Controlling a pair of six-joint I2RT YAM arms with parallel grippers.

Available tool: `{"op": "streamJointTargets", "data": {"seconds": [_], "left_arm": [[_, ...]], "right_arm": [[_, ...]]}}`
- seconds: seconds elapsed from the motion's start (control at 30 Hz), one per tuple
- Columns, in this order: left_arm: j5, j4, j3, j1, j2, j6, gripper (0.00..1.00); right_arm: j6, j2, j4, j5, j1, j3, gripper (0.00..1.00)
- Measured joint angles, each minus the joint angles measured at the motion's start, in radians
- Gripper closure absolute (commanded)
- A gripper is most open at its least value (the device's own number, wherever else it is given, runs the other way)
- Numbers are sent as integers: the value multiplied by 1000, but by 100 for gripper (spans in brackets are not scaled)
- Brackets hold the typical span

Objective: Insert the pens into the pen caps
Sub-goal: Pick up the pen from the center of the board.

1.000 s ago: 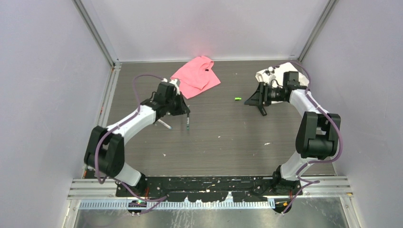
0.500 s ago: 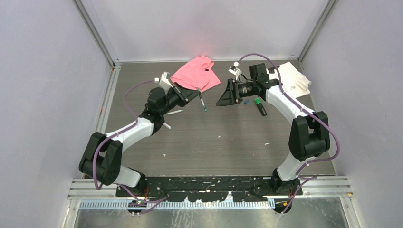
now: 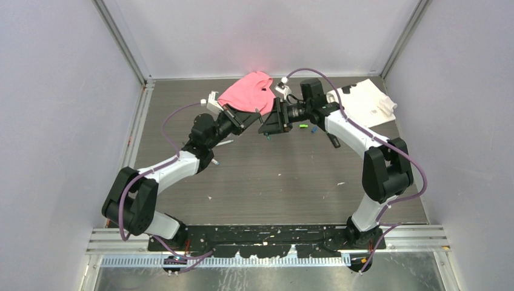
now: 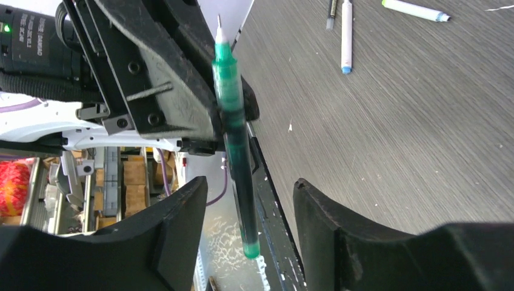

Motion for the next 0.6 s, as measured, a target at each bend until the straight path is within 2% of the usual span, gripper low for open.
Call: {"op": "streamJointTargets", "data": {"seconds": [0.1,0.17,0.23,0.27,0.33,0.4,0.6], "left_arm": [[-11,3,1,-6,0,-1,99],[-17,3,1,-7,0,-2,99],[-24,5,1,-7,0,-6,98],[-27,10,2,-7,0,-8,93],[-35,13,2,-7,0,-14,76],[-40,13,2,-7,0,-13,63],[-54,-71,-1,7,-54,52,44]], "right_arm": [[39,6,37,8,16,2,63],[71,9,70,10,23,3,83],[90,10,93,13,27,3,95],[97,12,102,12,27,3,98],[112,14,118,13,28,3,99],[116,16,126,12,29,3,99],[58,16,79,-7,28,12,99]]}}
